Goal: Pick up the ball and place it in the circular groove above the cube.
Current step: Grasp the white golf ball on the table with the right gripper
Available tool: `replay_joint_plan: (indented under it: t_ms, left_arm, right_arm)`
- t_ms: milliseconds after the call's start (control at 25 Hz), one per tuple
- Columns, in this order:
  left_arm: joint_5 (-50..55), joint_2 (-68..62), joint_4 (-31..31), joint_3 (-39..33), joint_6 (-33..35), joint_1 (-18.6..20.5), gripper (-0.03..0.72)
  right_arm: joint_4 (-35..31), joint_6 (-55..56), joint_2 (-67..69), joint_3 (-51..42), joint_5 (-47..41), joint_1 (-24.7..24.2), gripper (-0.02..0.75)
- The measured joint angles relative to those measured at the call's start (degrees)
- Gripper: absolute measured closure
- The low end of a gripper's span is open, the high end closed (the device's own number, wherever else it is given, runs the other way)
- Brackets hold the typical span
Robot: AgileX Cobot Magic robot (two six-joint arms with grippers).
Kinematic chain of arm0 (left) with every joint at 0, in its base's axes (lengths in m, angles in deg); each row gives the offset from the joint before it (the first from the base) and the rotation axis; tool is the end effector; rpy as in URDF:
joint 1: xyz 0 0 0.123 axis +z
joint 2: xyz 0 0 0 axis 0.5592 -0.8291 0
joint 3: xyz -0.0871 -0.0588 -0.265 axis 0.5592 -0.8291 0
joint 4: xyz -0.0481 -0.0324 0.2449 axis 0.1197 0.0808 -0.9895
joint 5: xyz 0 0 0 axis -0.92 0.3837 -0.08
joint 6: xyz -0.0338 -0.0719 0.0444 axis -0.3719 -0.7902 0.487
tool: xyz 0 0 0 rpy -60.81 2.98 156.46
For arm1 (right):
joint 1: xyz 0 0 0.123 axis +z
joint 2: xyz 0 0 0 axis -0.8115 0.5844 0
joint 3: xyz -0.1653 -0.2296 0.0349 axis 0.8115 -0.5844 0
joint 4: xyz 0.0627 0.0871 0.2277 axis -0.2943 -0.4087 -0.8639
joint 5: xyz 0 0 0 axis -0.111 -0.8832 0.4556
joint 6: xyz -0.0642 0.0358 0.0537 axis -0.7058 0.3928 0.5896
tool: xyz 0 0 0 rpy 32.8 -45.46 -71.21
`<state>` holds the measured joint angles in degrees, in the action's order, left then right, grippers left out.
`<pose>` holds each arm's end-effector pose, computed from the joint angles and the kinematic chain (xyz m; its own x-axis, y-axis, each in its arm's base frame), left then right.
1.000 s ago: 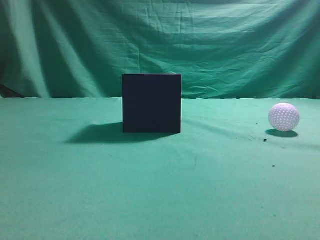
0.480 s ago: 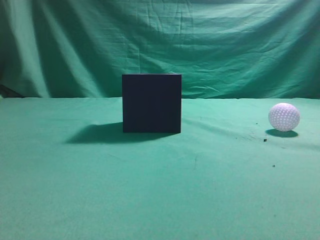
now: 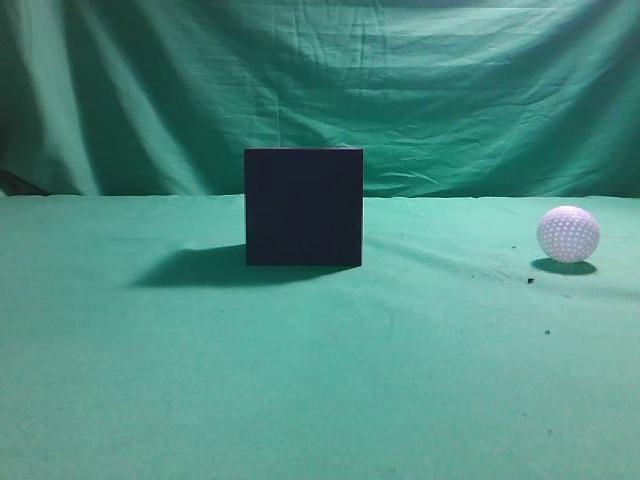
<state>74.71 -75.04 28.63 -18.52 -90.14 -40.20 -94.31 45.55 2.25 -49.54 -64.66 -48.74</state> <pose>0.0523 -0.0029 0.1735 -0.2712 0.0768 -0.9594 0.0912 0.9944 0.0539 0.0541 0.0070 0.2351 0.0775 0.2277 -0.9706 -0.1346 0.9670 0.2161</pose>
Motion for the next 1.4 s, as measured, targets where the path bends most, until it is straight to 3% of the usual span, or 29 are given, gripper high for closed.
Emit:
replay_joint_plan:
  t_ms: [440,640,840,1000,1120,1320,1400]
  left_arm:
    - [0.0,0.0,0.0,0.0,0.0,0.0,0.688]
    - [0.0,0.0,0.0,0.0,0.0,0.0,0.688]
    - [0.0,0.0,0.0,0.0,0.0,0.0,0.688]
    - [0.0,0.0,0.0,0.0,0.0,0.0,0.688]
    - [0.0,0.0,0.0,0.0,0.0,0.0,0.688]
    - [0.0,0.0,0.0,0.0,0.0,0.0,0.688]
    - [0.0,0.0,0.0,0.0,0.0,0.0,0.688]
  right_arm:
    - [-0.3,-3.0,32.1,17.0,-20.2,0.0,0.738]
    - [-2.0,-3.3,41.7,21.0,-23.7,0.0,0.738]
    - [-2.1,-14.0,52.3,28.4,-33.6,0.0,0.738]
    - [0.1,-16.0,63.6,36.7,-42.2,0.1,0.738]
    - [6.6,-11.1,70.7,41.7,-44.4,2.7,0.738]
    - [25.5,4.8,80.4,49.6,-45.8,11.2,0.738]
    - [28.5,8.4,83.9,52.3,-45.9,12.7,0.738]
